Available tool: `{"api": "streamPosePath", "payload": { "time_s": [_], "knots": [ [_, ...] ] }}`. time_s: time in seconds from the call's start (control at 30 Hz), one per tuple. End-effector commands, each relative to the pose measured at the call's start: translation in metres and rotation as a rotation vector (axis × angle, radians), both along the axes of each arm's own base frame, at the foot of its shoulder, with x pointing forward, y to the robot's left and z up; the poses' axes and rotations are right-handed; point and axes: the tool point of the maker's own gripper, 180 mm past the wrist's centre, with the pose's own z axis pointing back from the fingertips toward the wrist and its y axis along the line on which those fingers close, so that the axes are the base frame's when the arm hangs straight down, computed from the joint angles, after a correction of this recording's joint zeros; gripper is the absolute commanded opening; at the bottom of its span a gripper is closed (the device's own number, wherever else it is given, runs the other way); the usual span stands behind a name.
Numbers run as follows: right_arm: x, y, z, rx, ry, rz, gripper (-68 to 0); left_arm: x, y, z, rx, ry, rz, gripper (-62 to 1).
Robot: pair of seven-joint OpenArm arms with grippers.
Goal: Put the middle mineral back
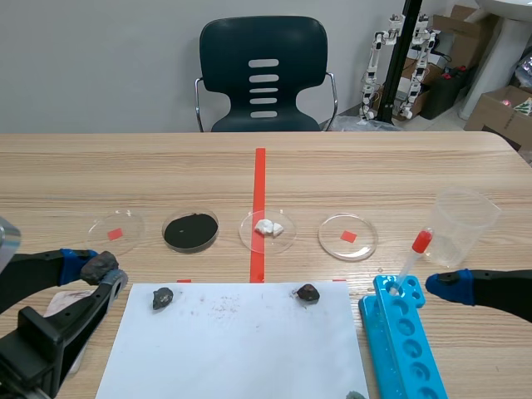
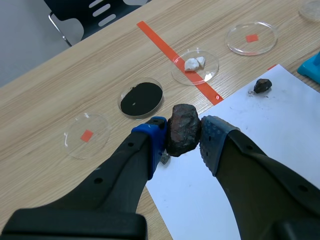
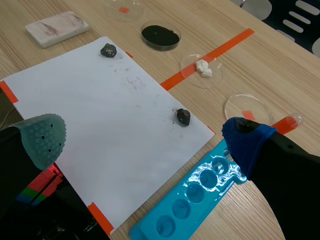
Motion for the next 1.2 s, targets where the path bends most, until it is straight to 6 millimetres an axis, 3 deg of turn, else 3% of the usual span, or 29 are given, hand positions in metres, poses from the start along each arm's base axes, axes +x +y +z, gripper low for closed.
{"api": "streamPosePath", "payload": {
  "time_s": [0.0,0.47,0.87,1.17],
  "knots": [
    [0.003,0.000,0.007,0.017,-0.024,0.001,0.4,0.001,-0.004,0.010,-0.015,-0.030,-0.012,-47.9],
    [0.003,0.000,0.007,0.017,-0.024,0.001,0.4,0.008,-0.011,0.010,-0.114,-0.025,0.032,-47.9],
    [0.003,0.001,0.007,0.017,-0.024,0.001,0.4,0.037,-0.046,-0.030,-0.143,0.028,-0.026,-47.9],
    [0.003,0.000,0.007,0.017,-0.024,0.001,0.4,0.058,-0.085,-0.057,-0.148,0.082,-0.116,-47.9]
  ]
}}
